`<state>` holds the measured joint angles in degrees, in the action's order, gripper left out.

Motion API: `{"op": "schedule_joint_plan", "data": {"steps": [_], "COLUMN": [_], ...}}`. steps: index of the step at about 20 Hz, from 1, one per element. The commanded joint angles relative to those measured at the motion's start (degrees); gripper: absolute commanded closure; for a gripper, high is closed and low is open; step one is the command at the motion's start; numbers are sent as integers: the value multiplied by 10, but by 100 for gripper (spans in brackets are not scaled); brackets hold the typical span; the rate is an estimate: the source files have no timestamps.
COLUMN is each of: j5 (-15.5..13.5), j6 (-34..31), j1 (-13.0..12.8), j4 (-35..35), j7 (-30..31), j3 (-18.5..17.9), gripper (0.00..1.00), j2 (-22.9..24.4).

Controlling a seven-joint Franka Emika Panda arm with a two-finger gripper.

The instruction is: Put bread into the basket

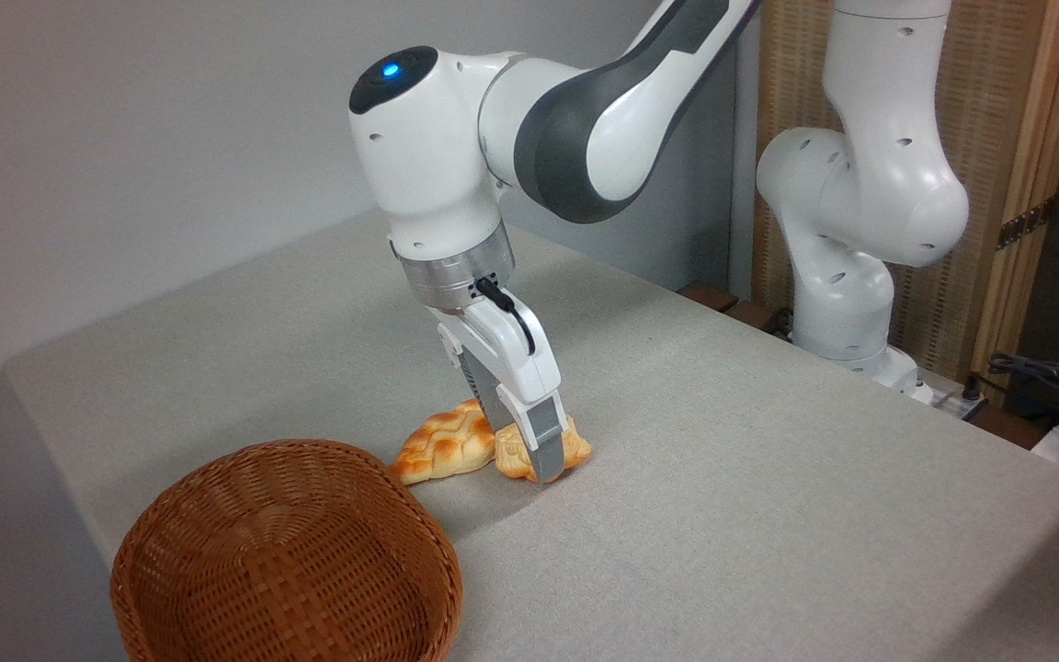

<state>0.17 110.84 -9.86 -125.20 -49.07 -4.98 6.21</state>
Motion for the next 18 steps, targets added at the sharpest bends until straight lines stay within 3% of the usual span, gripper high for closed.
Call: {"op": "schedule_joint_plan", "data": {"steps": [1,3,4,6,7,8,18], "j5": [9,9,9,10,10,10,10], "j6": [9,10,10,10,10,10,9], "j1": [-7,-7,-7,-7,-7,-7,-7], "j4": [-7,-7,-7,-7,-7,-7,-7], "j7": [-8,-8,-9,-13,-13,-13,-14], "j3": [-4,-4,-4,-4,-5,-4,-4], "gripper": [0,0,9,49,57,61,60], "j2": [-2,-2,-2,-2,-1,-1,-1]}}
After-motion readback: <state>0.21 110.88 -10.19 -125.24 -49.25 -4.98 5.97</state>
